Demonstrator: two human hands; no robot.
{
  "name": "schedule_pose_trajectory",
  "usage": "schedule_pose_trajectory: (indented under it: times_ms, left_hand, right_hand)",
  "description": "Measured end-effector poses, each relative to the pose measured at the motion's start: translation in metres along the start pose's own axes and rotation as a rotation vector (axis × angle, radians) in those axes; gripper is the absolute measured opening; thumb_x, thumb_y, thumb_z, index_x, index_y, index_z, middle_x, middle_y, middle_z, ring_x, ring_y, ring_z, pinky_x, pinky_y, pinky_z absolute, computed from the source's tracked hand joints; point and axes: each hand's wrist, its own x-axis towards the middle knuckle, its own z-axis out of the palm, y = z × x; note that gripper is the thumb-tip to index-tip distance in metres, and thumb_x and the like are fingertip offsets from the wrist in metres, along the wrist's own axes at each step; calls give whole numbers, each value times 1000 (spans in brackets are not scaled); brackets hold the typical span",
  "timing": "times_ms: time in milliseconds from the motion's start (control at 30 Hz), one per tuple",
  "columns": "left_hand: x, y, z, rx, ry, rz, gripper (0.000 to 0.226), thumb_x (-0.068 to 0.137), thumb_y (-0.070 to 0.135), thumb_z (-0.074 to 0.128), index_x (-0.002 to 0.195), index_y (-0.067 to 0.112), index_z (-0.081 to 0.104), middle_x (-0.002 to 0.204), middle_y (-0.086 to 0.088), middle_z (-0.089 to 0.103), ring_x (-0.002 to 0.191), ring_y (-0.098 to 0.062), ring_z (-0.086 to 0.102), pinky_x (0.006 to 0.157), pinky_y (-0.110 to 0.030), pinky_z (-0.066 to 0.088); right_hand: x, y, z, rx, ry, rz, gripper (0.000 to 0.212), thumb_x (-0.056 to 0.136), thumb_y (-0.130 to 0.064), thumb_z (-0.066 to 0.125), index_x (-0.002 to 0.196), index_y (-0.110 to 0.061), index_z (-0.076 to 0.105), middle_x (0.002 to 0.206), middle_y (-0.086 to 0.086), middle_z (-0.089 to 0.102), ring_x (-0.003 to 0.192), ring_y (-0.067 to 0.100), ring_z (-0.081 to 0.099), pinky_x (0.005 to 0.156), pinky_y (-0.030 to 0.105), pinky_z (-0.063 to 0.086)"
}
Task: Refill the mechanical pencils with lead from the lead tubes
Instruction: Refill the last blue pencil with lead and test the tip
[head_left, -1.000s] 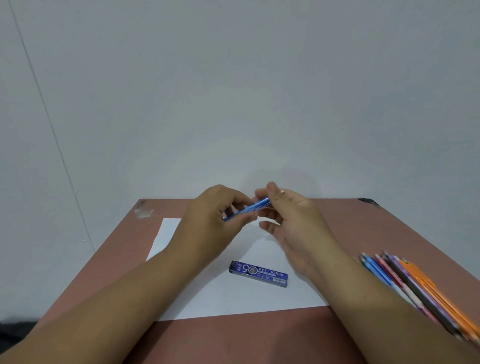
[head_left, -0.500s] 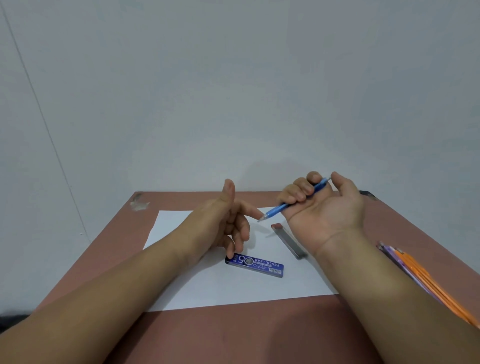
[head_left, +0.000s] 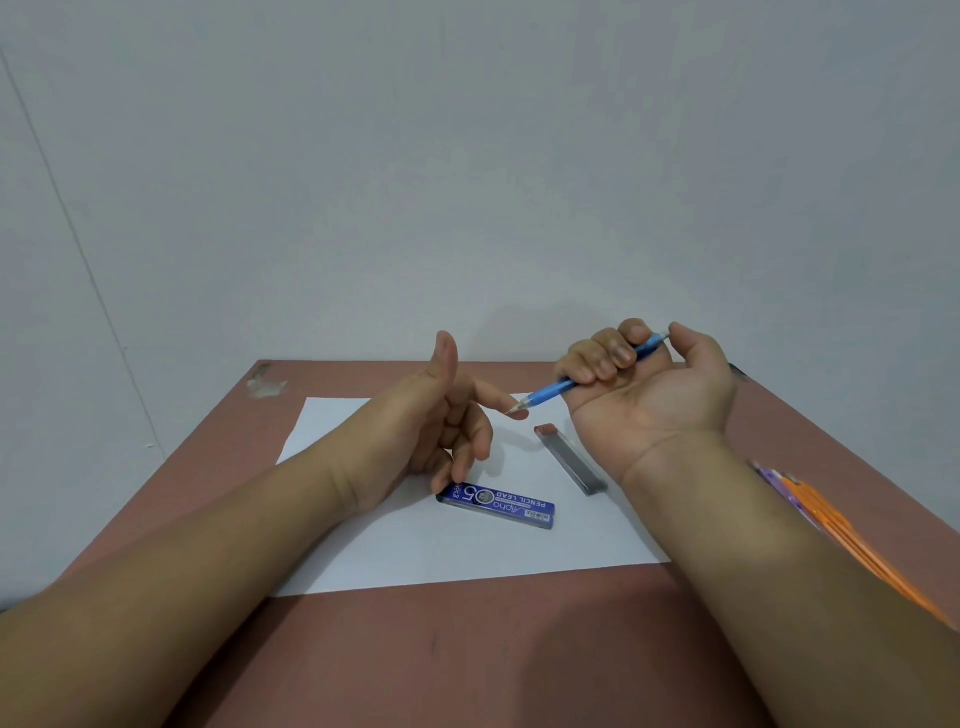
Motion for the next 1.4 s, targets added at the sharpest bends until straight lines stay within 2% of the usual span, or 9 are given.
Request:
schedule_pose_trajectory:
  times_ms: [267,433,667,833,1000,1200,1400]
  left_hand:
    - [1,-1,-2,-11,-8,-6,86,82,77,21,99,15,77,71,-11,58,50,-21,49,46,-30,36]
    - [1,-1,-2,-10,-13,-11,87,82,78,22,101,13,77,71,-11,58,51,-22,49,45,-28,37]
    - [0,-2,-3,-17,-27,-9,86,83,77,21,99,13,77,70,-10,58,49,-20,49,45,-28,38]
    - [1,-2,-4,-18,-27,-6,87,83,77,22,100,12,77,71,-11,58,51,-21,49,45,-28,38]
    - [1,-3,-5,-16,-36,0,87,84,78,21,101,12,76,72,-11,58,51,-21,49,45,-28,38]
    - [2,-4,-6,-5,-45,3,86,84,77,22,102,13,77,72,-11,58,51,-20,49,46,-29,37]
    - [2,-7,-8,12,-36,24,84,86,78,22,101,17,77,71,-10,59,53,-21,45,47,-32,27]
  right_hand:
    - [0,1,-1,7,7,-2,38,91,-34,35,61,-12,43,61,1,31,50,18,25,52,27,27]
    - [-1,-1,0,-8,-11,-15,22,78,-26,37,59,-15,40,60,0,29,49,18,24,51,26,27]
    - [0,-1,-1,-3,5,-12,40,90,-35,35,58,-13,43,61,0,30,50,17,24,52,27,26]
    - [-2,0,-1,-13,3,-23,27,77,-32,43,59,-12,44,61,0,31,49,18,26,51,26,28]
    - [-2,-1,0,-17,-20,-23,21,73,-27,39,57,-13,43,61,0,30,49,18,24,51,26,27]
    - [-2,-1,0,-4,-8,-18,42,90,-34,33,56,-13,44,61,0,29,51,17,23,52,26,26]
    - [-2,0,0,8,-9,-15,43,91,-35,34,56,-12,45,61,0,30,50,17,25,52,26,28]
